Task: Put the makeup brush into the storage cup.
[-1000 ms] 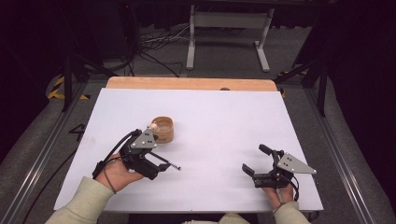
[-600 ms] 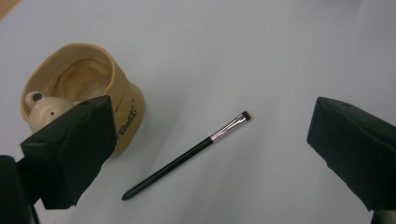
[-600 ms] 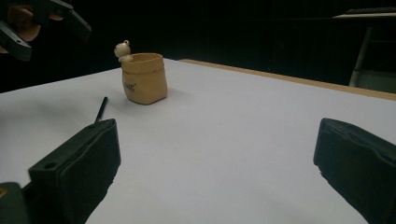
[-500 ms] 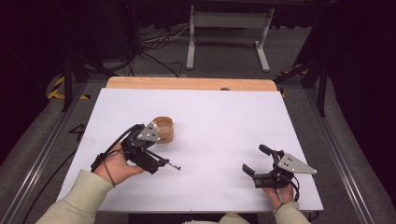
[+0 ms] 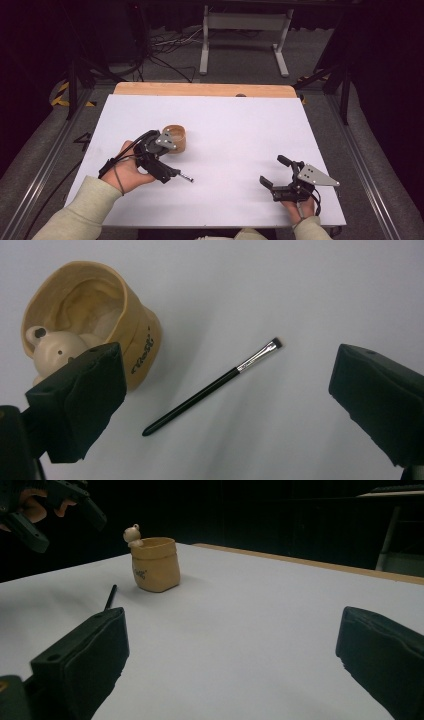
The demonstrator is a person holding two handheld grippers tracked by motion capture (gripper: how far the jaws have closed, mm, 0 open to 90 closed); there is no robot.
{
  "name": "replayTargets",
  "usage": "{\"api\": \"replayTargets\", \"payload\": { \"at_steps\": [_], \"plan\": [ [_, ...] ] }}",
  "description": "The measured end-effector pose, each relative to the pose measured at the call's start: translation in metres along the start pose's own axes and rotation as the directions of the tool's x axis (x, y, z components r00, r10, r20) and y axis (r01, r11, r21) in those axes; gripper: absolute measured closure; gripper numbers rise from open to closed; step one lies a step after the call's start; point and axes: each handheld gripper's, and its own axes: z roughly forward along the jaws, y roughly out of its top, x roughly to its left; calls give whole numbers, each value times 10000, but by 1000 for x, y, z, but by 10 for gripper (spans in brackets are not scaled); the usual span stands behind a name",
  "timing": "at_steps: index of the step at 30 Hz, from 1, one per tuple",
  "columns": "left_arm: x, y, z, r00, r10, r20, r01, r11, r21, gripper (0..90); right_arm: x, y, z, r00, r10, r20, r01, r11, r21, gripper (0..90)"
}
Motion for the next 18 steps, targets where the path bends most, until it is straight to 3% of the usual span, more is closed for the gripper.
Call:
{"api": "replayTargets", "payload": {
  "at_steps": [9, 15, 18],
  "plan": [
    [3, 4, 7, 9999, 48, 148, -62, 9955, 951, 31, 0, 0, -1, 10000, 60, 11, -60, 10000, 2, 11],
    [3, 8, 16, 9974, 267, 664, -385, 9823, 1835, 37, 0, 0, 0, 10000, 89, 2, -89, 10000, 2, 11],
    [4, 9, 18, 9969, 318, 726, -452, 9806, 1907, 39, 0, 0, 0, 10000, 95, 2, -95, 10000, -6, 11]
  ]
}}
